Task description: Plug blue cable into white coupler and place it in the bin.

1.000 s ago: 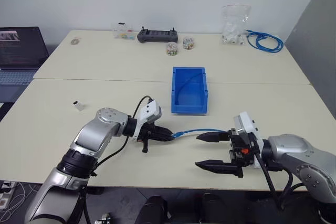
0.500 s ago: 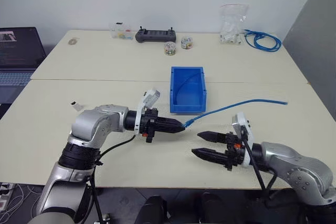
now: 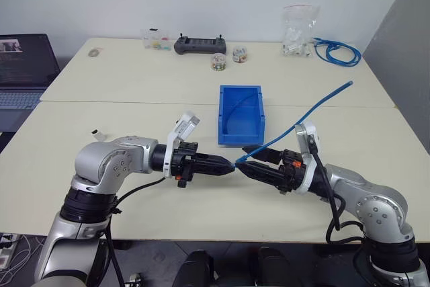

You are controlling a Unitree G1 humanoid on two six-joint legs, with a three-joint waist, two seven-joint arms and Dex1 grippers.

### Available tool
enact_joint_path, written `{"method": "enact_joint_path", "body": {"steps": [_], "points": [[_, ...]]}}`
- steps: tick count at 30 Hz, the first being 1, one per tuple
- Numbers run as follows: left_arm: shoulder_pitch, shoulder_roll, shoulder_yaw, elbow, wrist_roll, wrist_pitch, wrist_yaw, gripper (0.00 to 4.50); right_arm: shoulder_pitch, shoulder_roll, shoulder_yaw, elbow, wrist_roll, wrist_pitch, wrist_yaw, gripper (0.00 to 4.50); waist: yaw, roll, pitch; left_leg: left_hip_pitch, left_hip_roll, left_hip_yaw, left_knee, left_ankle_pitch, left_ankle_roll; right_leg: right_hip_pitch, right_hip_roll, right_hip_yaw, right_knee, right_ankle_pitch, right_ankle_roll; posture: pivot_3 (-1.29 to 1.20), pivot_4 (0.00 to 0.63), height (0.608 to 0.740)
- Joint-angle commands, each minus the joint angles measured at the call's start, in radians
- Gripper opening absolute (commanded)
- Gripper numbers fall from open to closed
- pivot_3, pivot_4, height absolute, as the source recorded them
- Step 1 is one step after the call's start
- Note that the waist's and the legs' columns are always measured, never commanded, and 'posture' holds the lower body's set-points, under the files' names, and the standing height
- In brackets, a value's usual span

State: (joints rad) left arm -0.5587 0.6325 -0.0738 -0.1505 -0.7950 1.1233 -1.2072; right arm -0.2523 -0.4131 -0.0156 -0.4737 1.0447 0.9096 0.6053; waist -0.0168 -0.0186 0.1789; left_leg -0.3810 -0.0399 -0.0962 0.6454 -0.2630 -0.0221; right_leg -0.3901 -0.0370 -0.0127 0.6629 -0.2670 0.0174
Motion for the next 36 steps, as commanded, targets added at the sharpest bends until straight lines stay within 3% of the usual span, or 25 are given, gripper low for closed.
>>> {"method": "enact_joint_path", "body": {"steps": [1, 5, 9, 19, 31, 33, 36], "points": [[-0.011, 0.006, 0.032, -0.027, -0.037, -0.004, 0.010, 0.23, -0.018, 0.006, 0.000, -0.014, 0.035, 0.004, 0.003, 3.98, 0.000, 0.000, 0.000, 0.000, 0.000, 0.000, 0.000, 0.000, 0.000, 0.000, 0.000, 0.000, 0.000, 0.000, 0.000, 0.00, 0.150, 0.740], [-0.009, 0.009, 0.031, -0.031, -0.052, -0.004, 0.021, 0.23, -0.025, 0.003, 0.005, -0.011, 0.038, 0.008, 0.008, 3.55, -0.001, 0.000, 0.000, 0.000, 0.000, 0.000, 0.000, 0.000, 0.000, 0.000, 0.000, 0.000, 0.000, 0.000, 0.000, 0.00, 0.150, 0.740], [-0.011, 0.007, 0.030, -0.027, -0.062, -0.005, 0.028, 0.23, -0.030, -0.005, 0.015, -0.014, 0.032, 0.017, 0.016, 2.43, -0.001, 0.000, 0.000, 0.000, 0.000, 0.000, 0.000, 0.000, 0.000, 0.000, 0.000, 0.000, 0.000, 0.000, 0.000, 0.00, 0.150, 0.740], [-0.003, 0.015, 0.016, -0.025, -0.065, -0.021, 0.030, 0.23, -0.039, -0.014, 0.009, -0.021, 0.070, 0.032, 0.021, 0.22, -0.001, 0.000, 0.000, 0.000, 0.000, 0.000, 0.000, 0.000, 0.000, 0.000, 0.000, 0.000, 0.000, 0.000, 0.000, 0.00, 0.150, 0.740], [0.013, 0.010, 0.011, -0.020, -0.042, -0.092, 0.028, 0.23, -0.028, -0.022, 0.019, -0.053, 0.117, 0.056, 0.007, 0.12, -0.001, 0.000, 0.000, 0.000, 0.000, 0.000, 0.000, 0.000, 0.000, 0.000, 0.000, 0.000, 0.000, 0.000, 0.000, 0.00, 0.150, 0.740], [0.011, 0.014, 0.007, -0.017, -0.034, -0.102, 0.027, 0.93, -0.028, -0.023, 0.020, -0.053, 0.110, 0.052, 0.004, 0.12, -0.001, 0.000, 0.000, 0.000, 0.000, 0.000, 0.000, 0.000, 0.000, 0.000, 0.000, 0.000, 0.000, 0.000, 0.000, 0.00, 0.150, 0.740], [0.014, 0.021, 0.006, -0.019, -0.035, -0.109, 0.020, 1.53, -0.027, -0.025, 0.023, -0.051, 0.098, 0.045, 0.004, 0.11, -0.001, 0.000, 0.000, 0.000, 0.000, 0.000, 0.000, 0.000, 0.000, 0.000, 0.000, 0.000, 0.000, 0.000, 0.000, 0.00, 0.150, 0.740]]}}
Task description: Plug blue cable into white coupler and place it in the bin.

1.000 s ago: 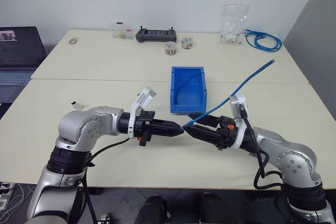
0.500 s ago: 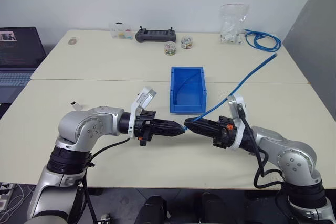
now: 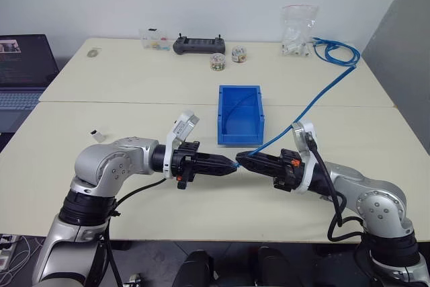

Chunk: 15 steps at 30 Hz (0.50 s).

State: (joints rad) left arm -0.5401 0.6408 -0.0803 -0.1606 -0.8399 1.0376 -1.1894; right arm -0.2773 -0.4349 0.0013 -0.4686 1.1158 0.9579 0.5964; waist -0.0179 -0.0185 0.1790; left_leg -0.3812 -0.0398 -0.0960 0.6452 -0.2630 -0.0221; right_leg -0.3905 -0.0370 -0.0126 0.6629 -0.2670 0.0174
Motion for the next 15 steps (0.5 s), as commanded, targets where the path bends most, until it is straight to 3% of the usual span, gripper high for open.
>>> {"method": "enact_joint_path", "body": {"steps": [1, 10, 15], "points": [[-0.001, 0.019, 0.015, -0.014, 0.009, -0.025, -0.001, 1.70, -0.002, -0.005, 0.008, -0.053, 0.019, -0.008, 0.015, 0.11, 0.000, 0.000, 0.000, 0.000, 0.000, 0.000, 0.000, 0.000, 0.000, 0.000, 0.000, 0.000, 0.000, 0.000, 0.000, 0.00, 0.150, 0.740], [0.085, 0.113, 0.060, -0.104, -0.004, -0.038, 0.000, 3.64, -0.004, -0.023, 0.007, -0.009, -0.057, -0.054, 0.035, 0.11, -0.007, 0.000, 0.000, 0.000, 0.000, 0.000, 0.000, 0.000, 0.000, 0.000, 0.000, 0.000, 0.000, 0.000, 0.000, 0.00, 0.150, 0.740], [0.202, 0.174, 0.166, -0.217, -0.010, -0.042, 0.075, 4.50, -0.005, -0.035, -0.013, 0.023, -0.085, -0.081, 0.047, 0.11, -0.011, 0.001, 0.001, 0.000, 0.000, 0.000, 0.000, 0.000, 0.000, -0.001, 0.000, 0.000, 0.000, 0.000, 0.000, 0.00, 0.150, 0.740]]}}
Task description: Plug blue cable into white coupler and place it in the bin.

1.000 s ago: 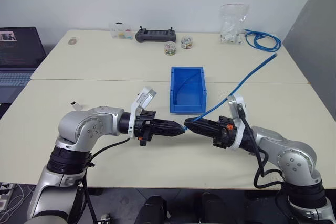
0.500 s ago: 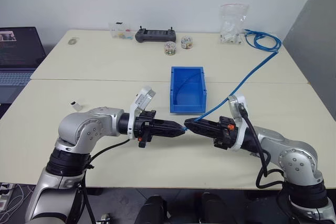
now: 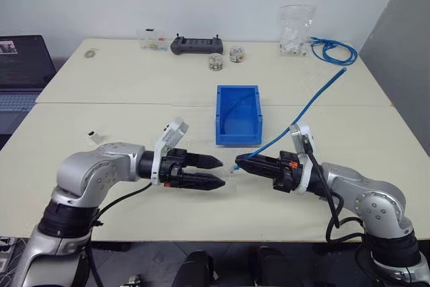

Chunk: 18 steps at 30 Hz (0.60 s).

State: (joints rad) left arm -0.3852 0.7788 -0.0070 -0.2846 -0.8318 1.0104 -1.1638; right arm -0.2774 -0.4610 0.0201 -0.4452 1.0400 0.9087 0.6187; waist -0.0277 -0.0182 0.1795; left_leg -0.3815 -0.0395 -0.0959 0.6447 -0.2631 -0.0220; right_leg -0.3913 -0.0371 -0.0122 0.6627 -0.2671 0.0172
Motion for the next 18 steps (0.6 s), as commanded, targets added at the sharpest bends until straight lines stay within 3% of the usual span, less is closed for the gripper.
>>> {"method": "enact_joint_path", "body": {"steps": [1, 4, 12, 15, 18], "points": [[0.081, 0.042, 0.127, -0.127, -0.027, -0.009, 0.078, 4.50, -0.002, -0.013, -0.037, 0.002, -0.010, -0.035, 0.029, 0.11, -0.001, 0.000, 0.000, 0.000, 0.000, 0.000, 0.000, 0.000, 0.000, 0.000, 0.000, 0.000, 0.000, 0.000, 0.000, 0.00, 0.150, 0.740], [0.205, -0.010, 0.252, -0.195, -0.002, -0.023, 0.253, 4.50, -0.001, -0.018, -0.037, 0.014, -0.019, -0.044, 0.041, 0.11, 0.000, 0.001, 0.001, 0.000, 0.000, 0.000, 0.000, 0.000, 0.000, 0.000, 0.000, 0.001, 0.000, 0.000, 0.000, 0.00, 0.150, 0.740], [0.415, -0.332, 0.407, -0.243, 0.344, -0.162, 0.908, 4.50, -0.002, -0.010, -0.006, 0.036, -0.057, -0.058, 0.076, 0.11, 0.011, 0.000, 0.002, 0.001, 0.000, 0.001, 0.000, 0.000, 0.000, 0.001, -0.001, 0.001, -0.001, 0.000, 0.000, 0.00, 0.150, 0.740], [0.424, -0.449, 0.458, -0.193, 0.460, -0.175, 1.134, 4.50, -0.023, 0.001, 0.013, 0.054, -0.071, -0.061, 0.090, 0.11, 0.018, -0.001, 0.002, 0.001, 0.000, 0.001, 0.000, 0.000, 0.000, 0.001, -0.001, 0.002, -0.001, 0.002, -0.002, 0.00, 0.150, 0.740], [0.372, -0.481, 0.462, -0.142, 0.528, -0.184, 1.232, 4.50, -0.040, 0.008, 0.022, 0.064, -0.081, -0.058, 0.104, 0.11, 0.025, -0.001, 0.002, 0.000, -0.001, 0.001, 0.000, 0.000, 0.000, 0.001, -0.001, 0.000, -0.001, 0.002, -0.001, 0.00, 0.150, 0.740]]}}
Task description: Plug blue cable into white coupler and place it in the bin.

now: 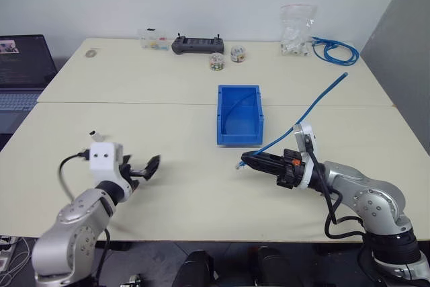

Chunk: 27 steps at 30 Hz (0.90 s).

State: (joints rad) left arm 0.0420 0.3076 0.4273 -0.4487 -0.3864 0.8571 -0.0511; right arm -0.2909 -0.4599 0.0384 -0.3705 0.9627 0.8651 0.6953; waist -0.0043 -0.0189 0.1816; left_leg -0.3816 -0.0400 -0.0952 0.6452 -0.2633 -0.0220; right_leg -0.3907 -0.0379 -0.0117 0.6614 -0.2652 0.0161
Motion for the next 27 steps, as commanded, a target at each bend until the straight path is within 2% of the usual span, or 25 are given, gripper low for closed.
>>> {"method": "enact_joint_path", "body": {"steps": [1, 7, 10, 19, 27], "points": [[-0.085, -0.011, 0.030, 0.045, 0.095, -0.029, 0.140, 4.50, -0.031, 0.007, 0.007, -0.008, -0.006, -0.014, 0.032, 0.11, 0.005, -0.001, 0.000, 0.000, 0.000, 0.000, 0.000, 0.000, 0.000, 0.000, 0.000, 0.000, 0.000, 0.000, 0.000, 0.00, 0.150, 0.740], [-0.208, 0.016, 0.054, 0.160, 0.132, -0.017, 0.183, 4.50, -0.040, 0.008, 0.012, -0.005, -0.013, -0.010, 0.039, 0.11, 0.011, -0.003, 0.000, -0.001, -0.001, 0.000, 0.000, 0.000, 0.000, 0.000, 0.000, 0.000, -0.001, 0.001, -0.002, 0.00, 0.150, 0.740], [-0.300, 0.033, 0.064, 0.279, 0.139, -0.031, 0.194, 4.50, -0.041, 0.013, 0.013, -0.009, -0.013, -0.007, 0.036, 0.11, 0.009, -0.003, 0.000, 0.000, -0.001, 0.000, 0.000, 0.000, -0.001, 0.000, 0.000, 0.000, 0.000, 0.002, -0.002, 0.00, 0.150, 0.740], [-0.518, 0.095, 0.077, 0.625, 0.153, -0.128, 0.197, 4.50, -0.042, 0.022, 0.014, -0.017, -0.014, -0.004, 0.025, 0.11, 0.002, -0.004, 0.000, 0.000, -0.001, -0.001, 0.000, 0.000, -0.001, 0.000, 0.000, -0.002, 0.001, 0.001, -0.002, 0.00, 0.150, 0.740], [-0.628, 0.165, 0.053, 0.842, 0.175, -0.230, 0.181, 4.50, -0.037, 0.025, 0.012, -0.025, -0.016, -0.003, 0.021, 0.11, 0.002, -0.004, 0.000, 0.000, -0.001, -0.001, 0.000, 0.001, -0.003, -0.001, 0.000, -0.001, 0.001, 0.002, -0.002, 0.00, 0.150, 0.740]]}}
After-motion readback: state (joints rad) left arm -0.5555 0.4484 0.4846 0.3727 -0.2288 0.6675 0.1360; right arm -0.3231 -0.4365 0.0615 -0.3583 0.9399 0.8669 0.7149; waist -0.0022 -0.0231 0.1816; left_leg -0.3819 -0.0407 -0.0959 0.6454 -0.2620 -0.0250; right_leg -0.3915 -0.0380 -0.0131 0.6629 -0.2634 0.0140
